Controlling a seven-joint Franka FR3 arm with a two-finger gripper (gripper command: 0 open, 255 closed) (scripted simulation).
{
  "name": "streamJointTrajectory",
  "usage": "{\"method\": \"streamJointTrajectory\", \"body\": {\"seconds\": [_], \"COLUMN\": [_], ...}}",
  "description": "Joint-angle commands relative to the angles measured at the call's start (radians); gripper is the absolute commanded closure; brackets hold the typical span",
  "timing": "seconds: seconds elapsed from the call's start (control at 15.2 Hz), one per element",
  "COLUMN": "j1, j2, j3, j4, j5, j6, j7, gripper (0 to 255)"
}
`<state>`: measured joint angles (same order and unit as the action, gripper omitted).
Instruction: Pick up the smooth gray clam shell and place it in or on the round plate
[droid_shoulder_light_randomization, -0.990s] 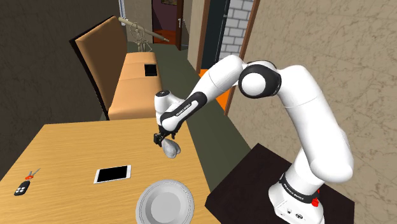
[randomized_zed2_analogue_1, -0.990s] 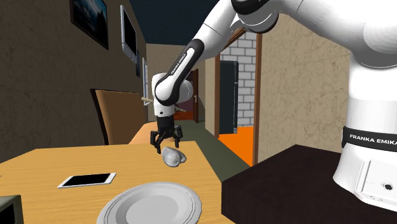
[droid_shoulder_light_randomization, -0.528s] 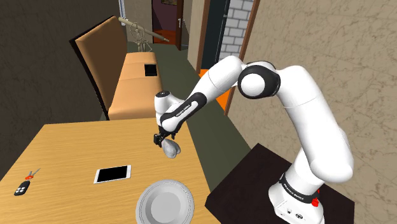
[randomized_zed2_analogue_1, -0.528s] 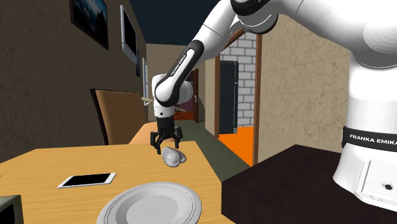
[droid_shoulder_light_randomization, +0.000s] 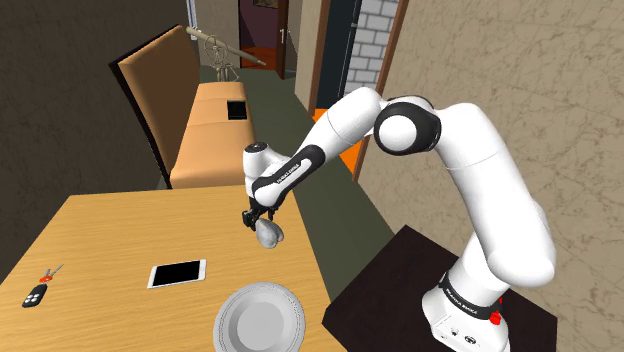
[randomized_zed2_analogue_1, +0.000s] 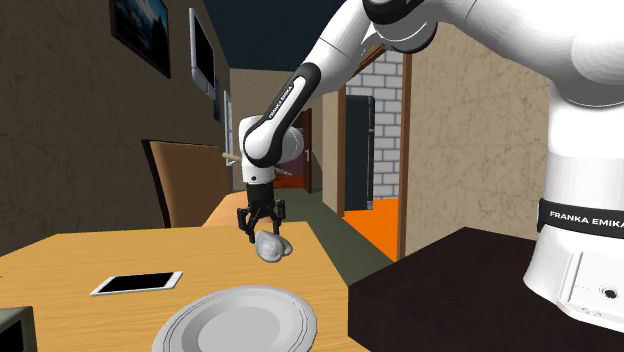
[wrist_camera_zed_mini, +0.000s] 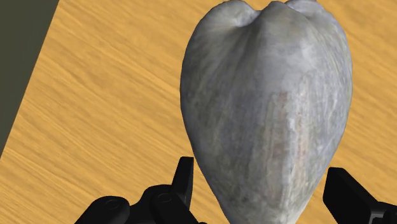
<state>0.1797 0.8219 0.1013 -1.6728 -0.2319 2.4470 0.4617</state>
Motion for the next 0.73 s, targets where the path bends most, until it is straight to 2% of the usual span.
{"method": "streamJointTrajectory", "body": {"seconds": [0.0,0.66], "j1": [0.001,-0.008], "j2": [0.002,-0.084], "j3": [0.000,0.013], "j4": [-0.002,-0.028], "j5": [0.000,0.013], "j6": [0.001,-0.060], "j7": [0.000,-0.011], "gripper": [255,255]}}
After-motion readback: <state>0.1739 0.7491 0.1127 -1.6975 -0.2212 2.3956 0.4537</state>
